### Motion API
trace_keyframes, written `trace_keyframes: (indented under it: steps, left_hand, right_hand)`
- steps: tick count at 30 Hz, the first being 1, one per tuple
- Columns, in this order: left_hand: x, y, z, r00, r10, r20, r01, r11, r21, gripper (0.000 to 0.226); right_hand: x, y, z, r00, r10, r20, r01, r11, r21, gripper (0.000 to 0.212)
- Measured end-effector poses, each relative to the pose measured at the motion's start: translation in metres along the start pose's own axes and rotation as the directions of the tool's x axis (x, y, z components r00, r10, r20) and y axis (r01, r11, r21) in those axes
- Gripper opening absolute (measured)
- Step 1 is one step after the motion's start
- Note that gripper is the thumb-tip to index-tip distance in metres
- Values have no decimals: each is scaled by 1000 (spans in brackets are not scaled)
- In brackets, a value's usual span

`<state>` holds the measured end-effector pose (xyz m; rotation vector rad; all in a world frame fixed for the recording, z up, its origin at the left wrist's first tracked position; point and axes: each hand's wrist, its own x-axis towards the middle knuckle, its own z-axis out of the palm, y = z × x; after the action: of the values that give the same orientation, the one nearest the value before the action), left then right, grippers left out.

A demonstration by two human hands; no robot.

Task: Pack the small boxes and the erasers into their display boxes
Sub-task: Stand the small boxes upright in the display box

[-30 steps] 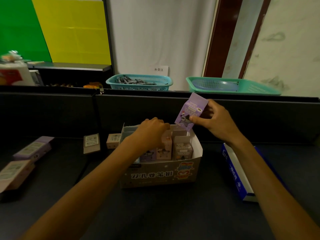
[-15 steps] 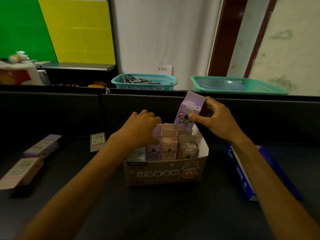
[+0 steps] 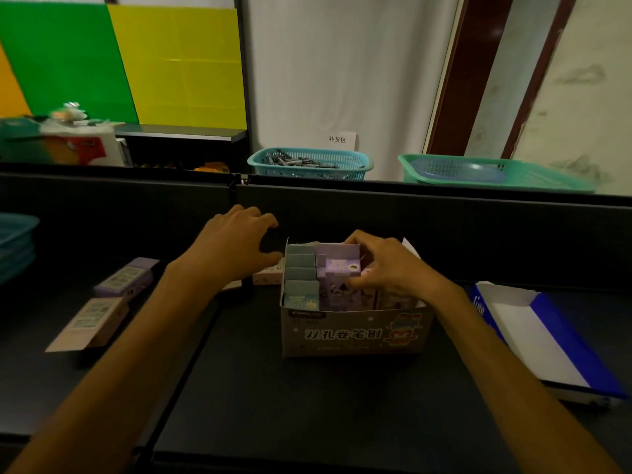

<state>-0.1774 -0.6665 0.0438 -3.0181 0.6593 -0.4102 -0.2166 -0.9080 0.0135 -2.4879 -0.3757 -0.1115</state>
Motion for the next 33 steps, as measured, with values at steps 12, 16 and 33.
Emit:
trace_keyframes:
  steps: [12, 16, 33]
  left_hand:
    - [-10, -7, 17, 999, -24, 46, 25, 1000, -11, 64]
    - [-12, -5, 18, 998, -18, 57, 20, 1000, -25, 63]
    - [-18, -2, 19, 994, -49, 101, 53, 998, -35, 67]
  right_hand:
    - [7, -5, 25, 1000, -21, -24, 14, 970, -244, 44]
    - [5, -3, 24, 999, -29, -13, 27, 984, -176, 43]
    - [14, 4, 36, 999, 36, 1, -34, 948, -316, 58]
